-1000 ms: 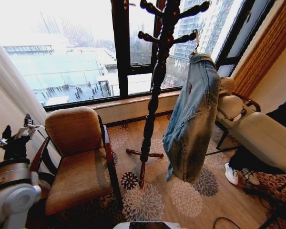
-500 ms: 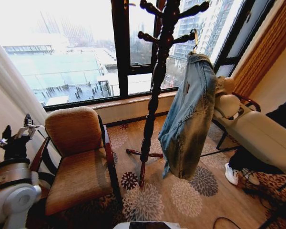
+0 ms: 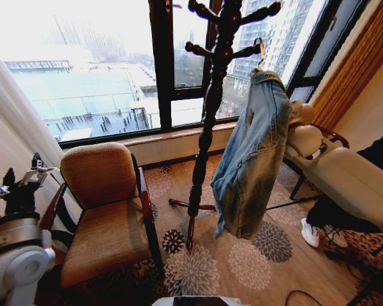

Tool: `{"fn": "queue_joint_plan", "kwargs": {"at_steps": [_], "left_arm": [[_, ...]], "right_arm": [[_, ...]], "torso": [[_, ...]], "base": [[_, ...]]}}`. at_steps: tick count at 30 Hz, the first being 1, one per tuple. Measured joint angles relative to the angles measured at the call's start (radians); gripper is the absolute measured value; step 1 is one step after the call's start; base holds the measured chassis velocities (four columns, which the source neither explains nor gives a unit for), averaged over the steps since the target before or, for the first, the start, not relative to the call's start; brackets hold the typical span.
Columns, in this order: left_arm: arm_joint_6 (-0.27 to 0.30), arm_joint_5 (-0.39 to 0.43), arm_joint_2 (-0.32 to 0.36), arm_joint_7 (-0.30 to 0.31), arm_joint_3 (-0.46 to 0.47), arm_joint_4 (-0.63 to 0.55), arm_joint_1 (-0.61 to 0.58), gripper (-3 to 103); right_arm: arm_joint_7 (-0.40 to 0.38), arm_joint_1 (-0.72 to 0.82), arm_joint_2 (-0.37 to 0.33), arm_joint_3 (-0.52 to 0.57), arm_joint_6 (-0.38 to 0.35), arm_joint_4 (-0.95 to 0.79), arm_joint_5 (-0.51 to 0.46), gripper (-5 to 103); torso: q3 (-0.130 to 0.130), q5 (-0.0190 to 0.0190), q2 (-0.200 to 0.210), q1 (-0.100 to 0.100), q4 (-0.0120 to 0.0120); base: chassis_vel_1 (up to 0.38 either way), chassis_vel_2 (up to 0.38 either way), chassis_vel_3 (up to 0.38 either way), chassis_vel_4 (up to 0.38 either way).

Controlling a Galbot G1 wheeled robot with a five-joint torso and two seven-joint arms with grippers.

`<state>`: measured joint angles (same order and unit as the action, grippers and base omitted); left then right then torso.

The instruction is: Pick up the clothes from the bed and hang them on the clothes hanger.

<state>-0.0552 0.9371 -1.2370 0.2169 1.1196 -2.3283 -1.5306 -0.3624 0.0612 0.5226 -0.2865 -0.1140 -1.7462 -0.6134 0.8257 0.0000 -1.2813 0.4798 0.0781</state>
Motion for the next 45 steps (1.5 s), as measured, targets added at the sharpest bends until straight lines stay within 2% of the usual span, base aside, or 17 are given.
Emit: {"fn": "queue_joint_plan", "kwargs": {"at_steps": [45], "left_arm": [[-0.001,-0.003,-0.002,-0.001,0.001,0.010,0.002,100]], "right_arm": [[0.039,-0.019,0.014,-0.018,-0.002,0.054,0.016,14]], "torso": [[0.000,0.0000,0.000,0.000,-0.0001]], "base": [[0.000,0.000,0.000,0.000]]}}
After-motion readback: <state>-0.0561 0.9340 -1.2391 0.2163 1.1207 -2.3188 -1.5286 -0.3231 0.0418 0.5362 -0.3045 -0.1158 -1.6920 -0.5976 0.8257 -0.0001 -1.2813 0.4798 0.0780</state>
